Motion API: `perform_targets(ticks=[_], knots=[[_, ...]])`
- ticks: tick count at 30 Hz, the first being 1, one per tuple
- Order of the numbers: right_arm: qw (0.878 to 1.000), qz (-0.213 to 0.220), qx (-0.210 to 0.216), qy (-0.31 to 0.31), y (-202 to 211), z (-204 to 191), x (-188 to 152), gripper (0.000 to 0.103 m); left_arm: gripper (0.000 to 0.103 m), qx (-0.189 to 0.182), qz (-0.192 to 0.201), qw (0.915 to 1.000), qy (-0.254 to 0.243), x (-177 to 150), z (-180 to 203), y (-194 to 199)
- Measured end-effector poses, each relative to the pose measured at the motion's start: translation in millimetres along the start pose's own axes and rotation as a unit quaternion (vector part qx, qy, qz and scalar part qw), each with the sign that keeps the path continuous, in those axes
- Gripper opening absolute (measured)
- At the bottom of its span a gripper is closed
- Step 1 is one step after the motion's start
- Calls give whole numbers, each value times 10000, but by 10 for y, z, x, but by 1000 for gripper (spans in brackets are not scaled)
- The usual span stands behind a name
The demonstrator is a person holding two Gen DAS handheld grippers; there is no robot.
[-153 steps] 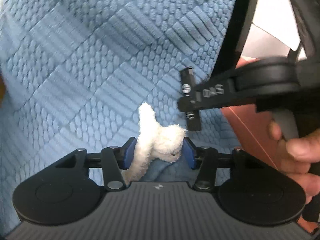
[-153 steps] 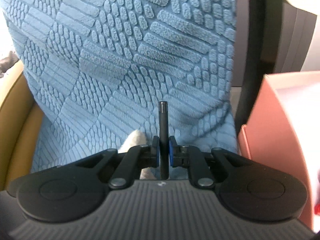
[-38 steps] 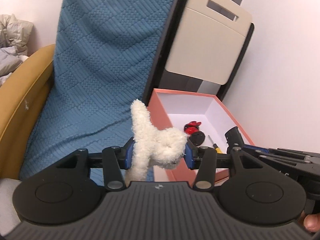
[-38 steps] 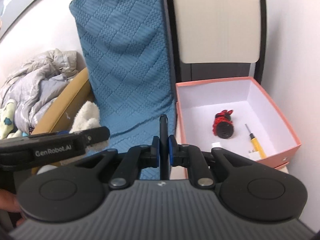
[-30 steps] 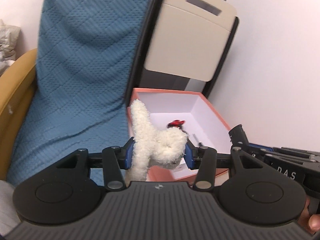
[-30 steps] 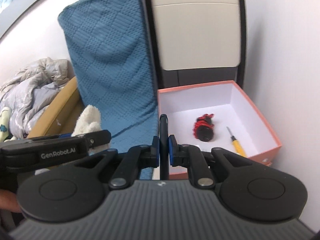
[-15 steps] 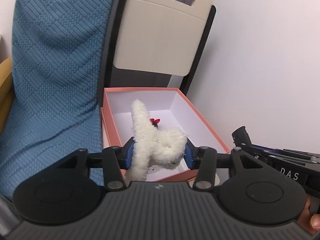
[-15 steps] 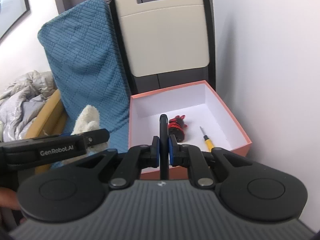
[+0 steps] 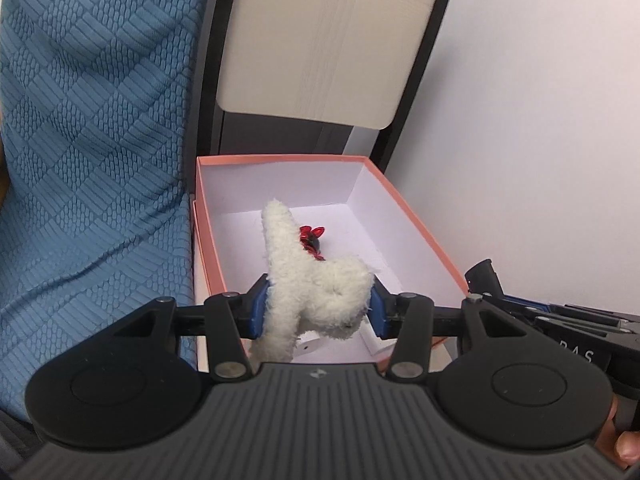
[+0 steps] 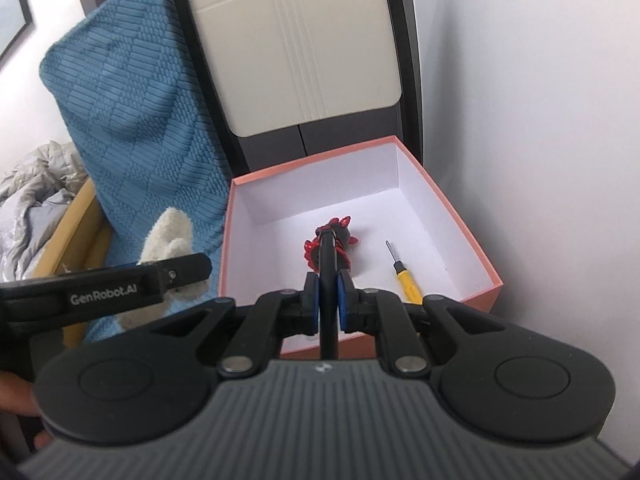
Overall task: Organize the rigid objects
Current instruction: 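Open the left gripper releasing the fluffy toy while the right releases the black stick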
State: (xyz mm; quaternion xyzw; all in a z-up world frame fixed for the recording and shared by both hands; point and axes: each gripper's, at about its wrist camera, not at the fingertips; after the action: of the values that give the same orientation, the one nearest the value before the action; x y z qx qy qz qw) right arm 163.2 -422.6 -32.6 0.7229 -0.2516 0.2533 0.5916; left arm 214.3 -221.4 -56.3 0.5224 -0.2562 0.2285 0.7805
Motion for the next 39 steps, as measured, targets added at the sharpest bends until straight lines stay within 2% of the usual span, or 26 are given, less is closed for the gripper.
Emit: perform_targets(ticks=[18, 26, 37, 39], knots=[[9974, -694, -97, -185, -1109, 364, 264, 12, 54, 131, -671, 9976, 77, 281, -145, -1280], [9942, -1051, -140, -164, -1643, 514, 298, 12, 54, 92, -1040, 9945, 68, 253, -151, -1835], [9917, -1255, -198, -208, -2067, 637, 335, 14, 56, 127, -1177, 9928, 154, 279, -218, -2133], [9912, -1282, -241, -241, -2085, 657, 334, 14, 61, 134, -1213, 9924, 173, 282, -225, -2146]])
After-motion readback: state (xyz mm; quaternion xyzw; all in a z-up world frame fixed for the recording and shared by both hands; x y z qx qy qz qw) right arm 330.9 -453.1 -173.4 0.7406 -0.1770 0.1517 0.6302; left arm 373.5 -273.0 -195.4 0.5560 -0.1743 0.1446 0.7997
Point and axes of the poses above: each gripper's, at about its wrist camera, not at the fingertips, and y roughly against the way its jaws point, z to its right, x to its top, and after that the axes turned 4 degrees about -z, right-handed
